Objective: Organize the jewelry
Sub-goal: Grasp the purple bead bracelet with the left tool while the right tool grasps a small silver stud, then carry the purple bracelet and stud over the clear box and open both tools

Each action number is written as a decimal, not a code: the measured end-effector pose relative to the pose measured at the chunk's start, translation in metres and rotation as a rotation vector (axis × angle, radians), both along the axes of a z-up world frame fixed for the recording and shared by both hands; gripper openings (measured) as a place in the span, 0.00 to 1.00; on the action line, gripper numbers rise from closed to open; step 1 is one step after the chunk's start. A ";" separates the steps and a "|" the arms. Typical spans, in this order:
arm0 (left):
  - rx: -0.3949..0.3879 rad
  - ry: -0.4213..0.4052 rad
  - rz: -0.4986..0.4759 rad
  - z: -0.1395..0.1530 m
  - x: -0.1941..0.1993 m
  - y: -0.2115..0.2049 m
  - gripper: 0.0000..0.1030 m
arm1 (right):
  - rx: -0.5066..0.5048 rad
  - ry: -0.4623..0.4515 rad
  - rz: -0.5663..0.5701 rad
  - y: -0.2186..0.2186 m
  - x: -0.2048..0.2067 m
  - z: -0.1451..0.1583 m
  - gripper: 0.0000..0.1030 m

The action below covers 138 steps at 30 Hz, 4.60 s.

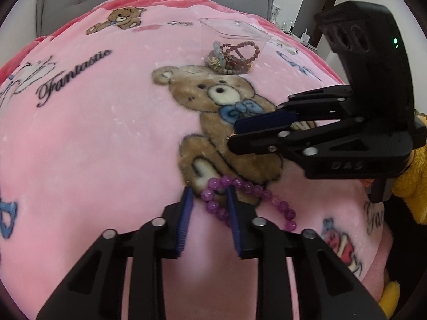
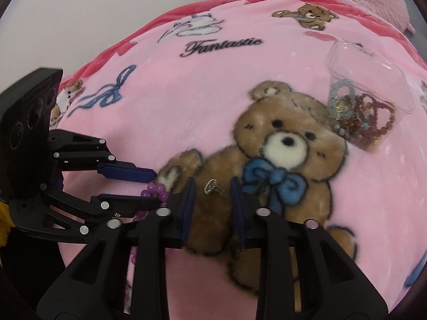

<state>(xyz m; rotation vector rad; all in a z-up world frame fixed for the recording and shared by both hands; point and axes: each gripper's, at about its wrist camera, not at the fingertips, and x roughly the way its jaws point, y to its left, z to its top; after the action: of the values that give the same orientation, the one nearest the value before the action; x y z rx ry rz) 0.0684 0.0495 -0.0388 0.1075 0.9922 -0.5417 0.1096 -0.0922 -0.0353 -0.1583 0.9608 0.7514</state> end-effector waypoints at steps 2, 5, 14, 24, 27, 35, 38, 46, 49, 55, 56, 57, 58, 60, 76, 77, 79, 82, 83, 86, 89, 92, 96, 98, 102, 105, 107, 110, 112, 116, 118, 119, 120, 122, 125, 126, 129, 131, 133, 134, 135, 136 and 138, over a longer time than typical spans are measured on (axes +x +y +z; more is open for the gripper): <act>0.005 -0.006 -0.006 0.000 -0.001 -0.002 0.18 | -0.029 -0.019 0.007 0.003 -0.002 -0.001 0.17; 0.009 -0.018 -0.007 0.001 -0.003 -0.004 0.17 | -0.031 -0.025 0.003 0.003 -0.003 -0.002 0.15; -0.022 -0.028 0.001 0.008 -0.005 -0.002 0.14 | -0.010 -0.033 -0.011 -0.001 -0.005 0.005 0.15; -0.042 -0.042 0.003 0.018 -0.008 -0.002 0.14 | 0.003 -0.043 -0.009 -0.006 -0.007 0.016 0.12; -0.038 -0.046 0.003 0.018 -0.010 -0.002 0.14 | -0.058 -0.062 0.029 -0.001 -0.009 0.008 0.23; -0.029 -0.024 0.005 0.009 -0.007 0.001 0.14 | -0.051 -0.047 0.036 0.005 -0.004 0.000 0.23; -0.034 -0.022 0.009 0.008 -0.007 0.002 0.14 | -0.063 -0.045 0.035 0.007 -0.001 -0.002 0.16; -0.040 -0.030 0.006 0.009 -0.007 0.002 0.14 | -0.042 -0.053 0.031 0.001 -0.006 0.004 0.14; -0.031 -0.027 0.002 0.008 -0.007 0.000 0.14 | -0.023 -0.057 0.020 -0.004 -0.009 0.009 0.14; -0.035 0.004 0.020 0.001 0.000 0.000 0.14 | 0.001 -0.062 -0.007 -0.012 -0.009 0.018 0.14; -0.037 0.012 0.020 0.000 0.001 -0.001 0.14 | 0.009 -0.054 -0.010 -0.013 -0.008 0.019 0.14; -0.032 0.011 0.018 -0.001 0.001 -0.002 0.14 | 0.015 -0.053 -0.014 -0.014 -0.007 0.020 0.14; -0.025 0.007 0.017 -0.002 0.000 -0.003 0.14 | 0.018 -0.057 -0.018 -0.014 -0.007 0.021 0.14; 0.001 -0.015 0.011 -0.002 -0.003 -0.006 0.14 | 0.027 -0.055 -0.021 -0.015 -0.007 0.023 0.14; 0.025 -0.094 -0.017 0.035 -0.003 -0.018 0.09 | 0.097 -0.124 -0.083 -0.043 -0.007 0.067 0.14; 0.027 -0.099 -0.023 0.038 -0.002 -0.020 0.09 | 0.101 -0.132 -0.085 -0.046 -0.006 0.072 0.14; 0.021 -0.115 -0.028 0.045 -0.002 -0.022 0.09 | 0.101 -0.158 -0.095 -0.050 -0.004 0.081 0.14; -0.007 -0.153 -0.034 0.063 0.003 -0.029 0.09 | 0.106 -0.193 -0.109 -0.059 -0.001 0.095 0.14; -0.010 -0.167 -0.036 0.069 0.005 -0.031 0.09 | 0.110 -0.202 -0.114 -0.062 0.001 0.101 0.14; -0.025 -0.208 -0.035 0.087 0.015 -0.040 0.09 | 0.106 -0.239 -0.135 -0.071 0.007 0.115 0.14; -0.046 -0.245 -0.029 0.103 0.029 -0.046 0.09 | 0.118 -0.272 -0.161 -0.083 0.017 0.130 0.14; -0.080 -0.279 -0.023 0.119 0.042 -0.051 0.09 | 0.131 -0.297 -0.191 -0.094 0.026 0.142 0.14; -0.120 -0.321 -0.035 0.139 0.058 -0.061 0.09 | 0.156 -0.316 -0.237 -0.109 0.037 0.152 0.14; -0.124 -0.345 -0.034 0.146 0.064 -0.066 0.09 | 0.153 -0.319 -0.249 -0.113 0.042 0.152 0.14; -0.133 -0.366 -0.042 0.153 0.081 -0.078 0.09 | 0.145 -0.323 -0.256 -0.117 0.051 0.149 0.14; -0.147 -0.368 -0.031 0.152 0.098 -0.084 0.09 | 0.132 -0.312 -0.266 -0.116 0.064 0.141 0.14; -0.156 -0.366 -0.016 0.149 0.109 -0.085 0.09 | 0.122 -0.303 -0.269 -0.116 0.071 0.134 0.14; -0.194 -0.344 -0.001 0.143 0.125 -0.083 0.09 | 0.110 -0.284 -0.273 -0.117 0.079 0.122 0.14; -0.223 -0.321 0.007 0.135 0.135 -0.082 0.09 | 0.108 -0.266 -0.266 -0.117 0.084 0.113 0.14; -0.242 -0.294 0.004 0.117 0.145 -0.086 0.09 | 0.080 -0.250 -0.261 -0.111 0.090 0.097 0.14; -0.258 -0.269 0.014 0.106 0.149 -0.085 0.09 | 0.067 -0.236 -0.258 -0.108 0.093 0.089 0.14; -0.262 -0.262 0.019 0.102 0.150 -0.084 0.09 | 0.063 -0.232 -0.258 -0.108 0.093 0.086 0.14; -0.266 -0.254 0.025 0.098 0.152 -0.083 0.09 | 0.061 -0.224 -0.255 -0.107 0.095 0.084 0.14; -0.268 -0.237 0.038 0.089 0.154 -0.081 0.09 | 0.056 -0.210 -0.254 -0.107 0.097 0.079 0.14; -0.258 -0.216 0.046 0.079 0.157 -0.081 0.09 | 0.044 -0.194 -0.250 -0.106 0.099 0.071 0.15; -0.253 -0.209 0.050 0.076 0.158 -0.080 0.09 | 0.042 -0.189 -0.249 -0.105 0.100 0.069 0.15; -0.235 -0.190 0.056 0.068 0.159 -0.081 0.09 | 0.038 -0.170 -0.247 -0.104 0.101 0.062 0.15; -0.228 -0.180 0.057 0.064 0.160 -0.081 0.09 | 0.025 -0.168 -0.246 -0.103 0.102 0.059 0.16; -0.231 -0.175 0.060 0.062 0.160 -0.080 0.09 | 0.023 -0.164 -0.248 -0.103 0.101 0.057 0.16; -0.234 -0.173 0.059 0.062 0.160 -0.079 0.09 | 0.025 -0.161 -0.250 -0.103 0.101 0.057 0.16; -0.233 -0.173 0.060 0.062 0.160 -0.079 0.09 | 0.032 -0.156 -0.252 -0.103 0.101 0.057 0.16; -0.230 -0.174 0.060 0.062 0.160 -0.080 0.09 | 0.035 -0.157 -0.256 -0.104 0.100 0.057 0.16; -0.228 -0.179 0.058 0.063 0.158 -0.078 0.09 | 0.043 -0.157 -0.259 -0.105 0.099 0.059 0.16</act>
<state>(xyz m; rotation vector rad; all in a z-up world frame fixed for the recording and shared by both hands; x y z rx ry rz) 0.2260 -0.0289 0.0242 -0.0750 0.7522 -0.5782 0.2087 -0.1973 0.0238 -0.0529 0.7966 0.5127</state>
